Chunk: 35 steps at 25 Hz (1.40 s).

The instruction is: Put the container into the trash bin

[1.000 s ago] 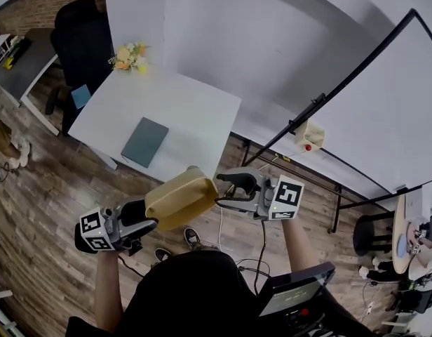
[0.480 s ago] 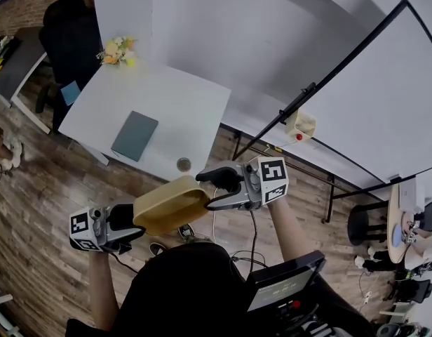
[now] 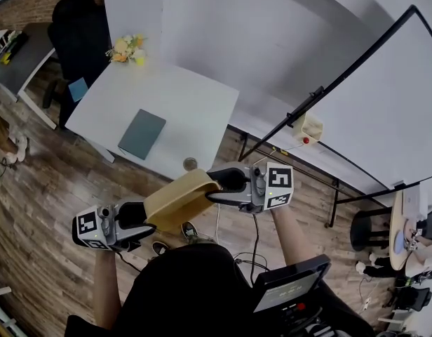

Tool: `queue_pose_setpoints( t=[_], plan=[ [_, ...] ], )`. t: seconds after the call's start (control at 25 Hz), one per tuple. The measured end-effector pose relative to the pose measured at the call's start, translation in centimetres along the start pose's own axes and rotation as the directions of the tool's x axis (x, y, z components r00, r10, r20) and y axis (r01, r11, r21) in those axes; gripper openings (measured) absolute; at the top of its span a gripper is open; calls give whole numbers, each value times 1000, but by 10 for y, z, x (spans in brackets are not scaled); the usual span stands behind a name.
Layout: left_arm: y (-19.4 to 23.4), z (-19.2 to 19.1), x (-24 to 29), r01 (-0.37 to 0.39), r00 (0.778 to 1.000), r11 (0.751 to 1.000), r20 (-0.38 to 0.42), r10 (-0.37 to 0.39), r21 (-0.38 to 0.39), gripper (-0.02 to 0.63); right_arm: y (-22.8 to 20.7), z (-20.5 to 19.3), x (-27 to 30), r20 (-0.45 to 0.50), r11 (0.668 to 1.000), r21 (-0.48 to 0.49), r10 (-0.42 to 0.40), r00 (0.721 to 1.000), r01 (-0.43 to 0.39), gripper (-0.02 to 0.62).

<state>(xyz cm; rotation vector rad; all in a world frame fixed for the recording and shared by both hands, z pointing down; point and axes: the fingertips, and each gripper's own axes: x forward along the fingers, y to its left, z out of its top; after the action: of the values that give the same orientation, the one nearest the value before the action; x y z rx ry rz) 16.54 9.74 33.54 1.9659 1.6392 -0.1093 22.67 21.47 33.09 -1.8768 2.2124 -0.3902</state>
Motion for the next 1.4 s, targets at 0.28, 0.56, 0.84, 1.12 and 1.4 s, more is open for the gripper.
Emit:
queue_pose_setpoints(
  t=[0.28,0.56,0.84,1.12,1.4],
  plan=[
    [31,8,-2,-290,956,943,86,279,165,206,3,-14,8,-58,997,-68,-41,998,37,213],
    [25,10,-9,-222,974,968,77,214,120,204,18,-17,21,-121,994,-107,24,992,-37,236],
    [31,1,-10,-269,963,954,61,263,130,202,15,-25,29,-122,997,-57,49,991,-56,233],
    [33,-18,-27,-393,919,907,33,393,155,198,3,-36,26,-140,998,-21,60,988,-64,229],
    [32,-18,-63,-560,828,817,103,551,138,144,-27,-36,27,-55,990,92,111,992,-106,227]
  ],
)
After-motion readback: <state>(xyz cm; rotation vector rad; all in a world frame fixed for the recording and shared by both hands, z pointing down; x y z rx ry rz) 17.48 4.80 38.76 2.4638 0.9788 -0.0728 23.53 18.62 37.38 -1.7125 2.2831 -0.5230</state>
